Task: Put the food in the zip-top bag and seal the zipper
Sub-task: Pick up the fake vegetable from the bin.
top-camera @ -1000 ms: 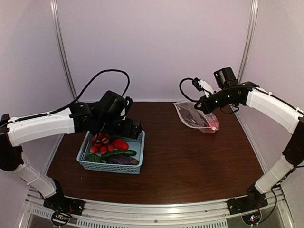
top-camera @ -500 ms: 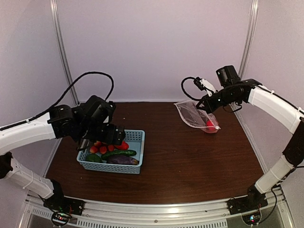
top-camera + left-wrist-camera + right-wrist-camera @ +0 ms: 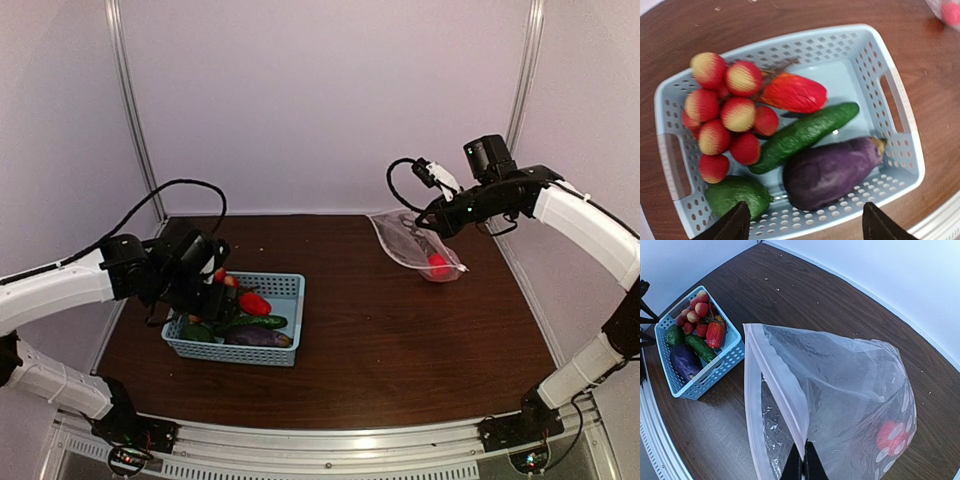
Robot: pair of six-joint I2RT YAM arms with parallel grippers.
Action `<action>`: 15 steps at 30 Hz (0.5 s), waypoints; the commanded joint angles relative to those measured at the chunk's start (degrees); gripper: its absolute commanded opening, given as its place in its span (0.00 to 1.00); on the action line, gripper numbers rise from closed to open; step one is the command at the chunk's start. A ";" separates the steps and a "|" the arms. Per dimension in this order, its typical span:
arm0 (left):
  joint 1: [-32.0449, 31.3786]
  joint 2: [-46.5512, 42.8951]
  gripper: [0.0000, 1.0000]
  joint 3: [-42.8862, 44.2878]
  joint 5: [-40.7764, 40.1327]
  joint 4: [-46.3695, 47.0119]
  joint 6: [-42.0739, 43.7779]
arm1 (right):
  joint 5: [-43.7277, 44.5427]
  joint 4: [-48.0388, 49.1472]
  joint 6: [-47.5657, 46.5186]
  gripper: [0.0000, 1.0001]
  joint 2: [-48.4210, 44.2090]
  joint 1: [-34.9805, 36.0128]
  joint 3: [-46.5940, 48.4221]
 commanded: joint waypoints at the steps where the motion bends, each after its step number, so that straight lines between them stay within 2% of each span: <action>1: -0.10 7.18 0.81 4.27 12.56 -2.62 5.86 | -2.18 1.45 0.13 0.00 -1.55 -0.26 -2.32; 5: -0.11 12.93 0.82 4.77 16.45 -5.30 8.97 | -2.61 1.16 -0.55 0.00 -0.03 -0.30 -2.30; 15: 2.20 17.81 0.82 6.70 14.53 -4.96 11.31 | -2.49 -1.26 -4.80 0.00 1.92 -0.41 -3.16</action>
